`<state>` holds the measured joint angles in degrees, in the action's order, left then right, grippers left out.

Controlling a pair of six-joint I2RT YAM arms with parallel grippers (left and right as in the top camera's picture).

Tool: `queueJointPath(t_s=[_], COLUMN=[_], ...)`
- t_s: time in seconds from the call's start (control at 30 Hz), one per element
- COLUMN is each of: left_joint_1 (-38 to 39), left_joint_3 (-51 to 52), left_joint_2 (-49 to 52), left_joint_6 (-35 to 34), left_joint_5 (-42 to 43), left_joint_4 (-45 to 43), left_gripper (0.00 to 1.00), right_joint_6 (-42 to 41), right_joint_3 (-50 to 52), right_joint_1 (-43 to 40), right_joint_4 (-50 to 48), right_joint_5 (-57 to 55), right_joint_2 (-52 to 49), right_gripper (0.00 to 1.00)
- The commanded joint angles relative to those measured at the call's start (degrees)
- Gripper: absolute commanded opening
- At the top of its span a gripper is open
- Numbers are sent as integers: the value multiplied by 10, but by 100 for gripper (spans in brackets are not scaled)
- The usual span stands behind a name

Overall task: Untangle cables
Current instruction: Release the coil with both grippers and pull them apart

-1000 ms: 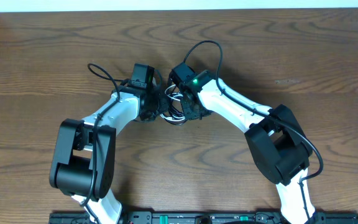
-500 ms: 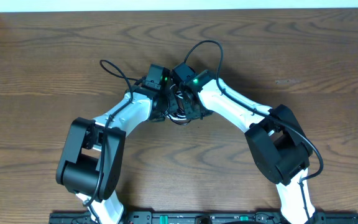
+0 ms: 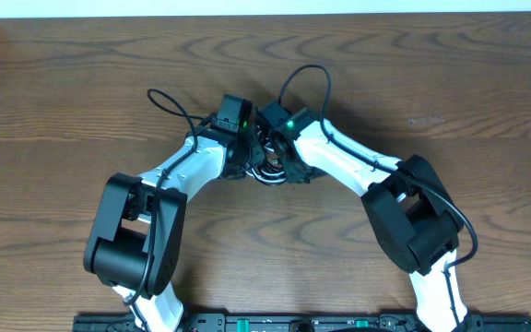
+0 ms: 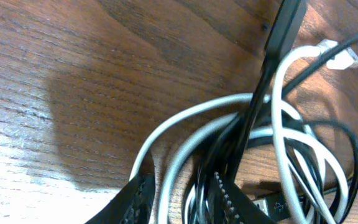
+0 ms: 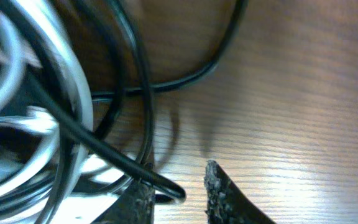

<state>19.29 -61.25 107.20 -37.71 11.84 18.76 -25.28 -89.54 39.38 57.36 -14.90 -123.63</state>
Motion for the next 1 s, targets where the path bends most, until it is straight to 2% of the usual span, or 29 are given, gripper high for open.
queueJointPath(t_s=[0.0,0.27,0.47,0.53,0.63,0.8,0.87,0.97], left_joint_1=[-5,-10,-17,-17,-19,-37,-45,-57], left_joint_3=[14,14,14,14,9,-43,-69,-98], left_joint_2=[39,39,39,39,39,34,33,33], left_joint_6=[-5,-5,-3,7,46,93,104,116], left_joint_5=[-25,-25,-25,-18,18,82,87,87], left_joint_4=[8,8,7,3,0,82,123,155], left_gripper=[33,33,33,33,33,36,36,36], right_joint_6=[-3,6,37,37,69,111,124,136], right_joint_3=[32,76,78,78,78,78,78,78], right_joint_1=[-16,-84,-145,-158,-174,-181,-179,-177], right_joint_4=[5,9,-7,-19,-30,-39,-39,-41], right_joint_5=[-56,-105,-101,-71,45,206,239,223], right_joint_2=[10,10,10,10,10,10,10,10], right_gripper=[25,27,38,39,32,30,30,30])
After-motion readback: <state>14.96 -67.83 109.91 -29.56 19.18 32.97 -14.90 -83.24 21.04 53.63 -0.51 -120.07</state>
